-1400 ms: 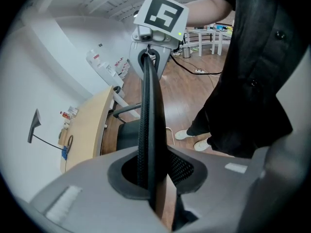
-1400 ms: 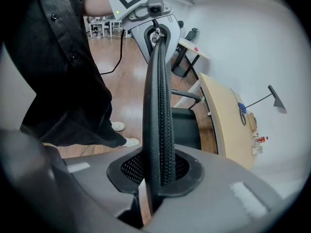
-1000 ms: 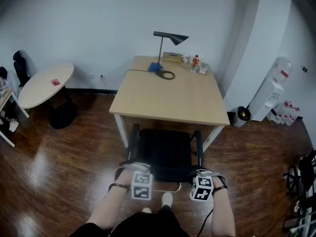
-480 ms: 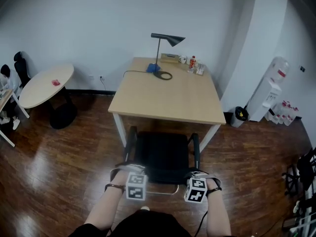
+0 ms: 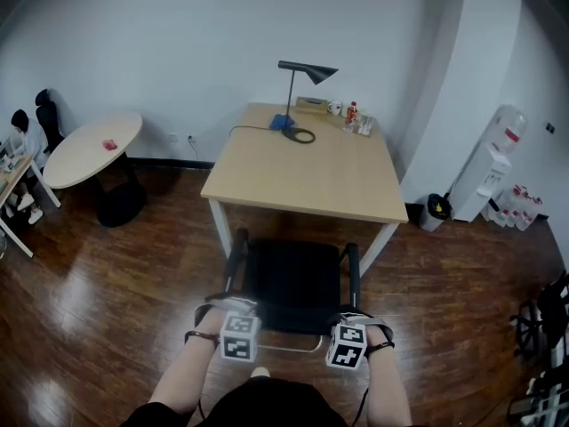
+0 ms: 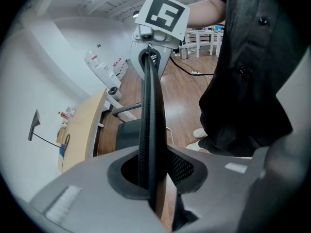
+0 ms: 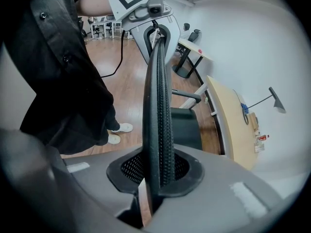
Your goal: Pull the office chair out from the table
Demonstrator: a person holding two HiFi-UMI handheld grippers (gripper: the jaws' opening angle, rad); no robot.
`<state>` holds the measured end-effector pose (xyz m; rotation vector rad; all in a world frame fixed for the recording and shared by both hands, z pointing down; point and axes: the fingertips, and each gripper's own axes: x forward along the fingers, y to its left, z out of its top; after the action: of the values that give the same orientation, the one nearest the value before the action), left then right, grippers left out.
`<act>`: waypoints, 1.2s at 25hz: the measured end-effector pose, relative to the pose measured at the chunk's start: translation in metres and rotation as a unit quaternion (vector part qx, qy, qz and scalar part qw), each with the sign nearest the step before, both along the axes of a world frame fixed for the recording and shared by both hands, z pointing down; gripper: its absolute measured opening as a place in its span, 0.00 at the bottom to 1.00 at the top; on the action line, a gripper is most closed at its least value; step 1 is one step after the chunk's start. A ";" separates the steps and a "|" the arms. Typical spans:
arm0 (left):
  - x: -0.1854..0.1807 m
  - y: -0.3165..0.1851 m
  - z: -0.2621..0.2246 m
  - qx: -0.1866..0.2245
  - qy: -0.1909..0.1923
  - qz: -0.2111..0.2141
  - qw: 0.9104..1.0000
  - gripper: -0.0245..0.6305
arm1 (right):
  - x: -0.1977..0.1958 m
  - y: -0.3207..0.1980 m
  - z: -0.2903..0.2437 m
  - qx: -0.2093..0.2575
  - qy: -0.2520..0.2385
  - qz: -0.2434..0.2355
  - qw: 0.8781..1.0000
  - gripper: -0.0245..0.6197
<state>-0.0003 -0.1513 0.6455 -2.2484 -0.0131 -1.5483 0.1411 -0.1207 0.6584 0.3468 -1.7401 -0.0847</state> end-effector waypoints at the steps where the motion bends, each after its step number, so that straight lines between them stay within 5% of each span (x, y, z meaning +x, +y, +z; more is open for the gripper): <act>1: 0.000 0.004 -0.001 -0.001 0.000 -0.001 1.000 0.16 | 0.000 0.003 -0.001 -0.001 0.000 -0.001 1.000 0.15; 30: -0.013 0.076 -0.001 0.004 -0.004 -0.003 1.000 0.17 | -0.013 0.080 -0.003 -0.012 0.008 0.001 1.000 0.15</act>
<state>-0.0136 -0.0754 0.6441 -2.2391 -0.0018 -1.5576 0.1281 -0.0411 0.6551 0.3299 -1.7241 -0.0644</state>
